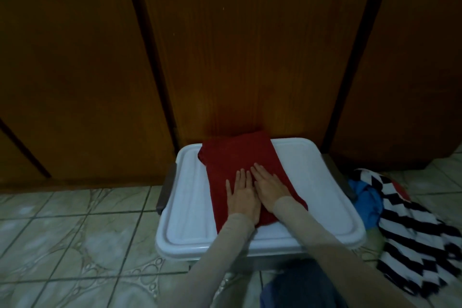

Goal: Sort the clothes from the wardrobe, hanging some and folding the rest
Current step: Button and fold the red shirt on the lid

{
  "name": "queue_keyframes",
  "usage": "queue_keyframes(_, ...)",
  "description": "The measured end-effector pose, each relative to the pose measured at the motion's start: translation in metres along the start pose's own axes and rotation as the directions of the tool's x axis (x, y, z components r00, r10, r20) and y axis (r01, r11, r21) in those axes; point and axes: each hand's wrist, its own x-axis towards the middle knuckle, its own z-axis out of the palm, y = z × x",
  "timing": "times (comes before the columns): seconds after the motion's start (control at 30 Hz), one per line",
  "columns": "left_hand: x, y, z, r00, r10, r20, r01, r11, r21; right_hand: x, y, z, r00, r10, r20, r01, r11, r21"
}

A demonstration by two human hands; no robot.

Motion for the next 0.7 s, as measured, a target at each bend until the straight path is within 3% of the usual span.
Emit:
queue_keyframes(0.23,-0.002,-0.023,0.006,0.998,-0.030,-0.051,0.029,0.999,-0.028,-0.005,0.028,0.016,0.999,-0.007,-0.049,0.004,0.998,-0.064)
queue_keyframes(0.37,-0.002,-0.037,0.002,0.991,-0.125,-0.037,0.124,0.992,-0.031,-0.004,0.034,0.014,0.993,0.119,-0.026,-0.119,0.993,-0.007)
queue_keyframes(0.47,0.001,-0.037,-0.004,0.993,-0.117,-0.020,0.118,0.992,0.053,0.004,0.031,0.009,0.986,0.166,-0.031,-0.168,0.981,-0.093)
queue_keyframes(0.7,0.043,-0.047,-0.022,0.992,0.068,0.104,-0.082,0.986,0.144,0.050,0.006,-0.001,0.996,-0.046,0.077,0.054,0.992,-0.111)
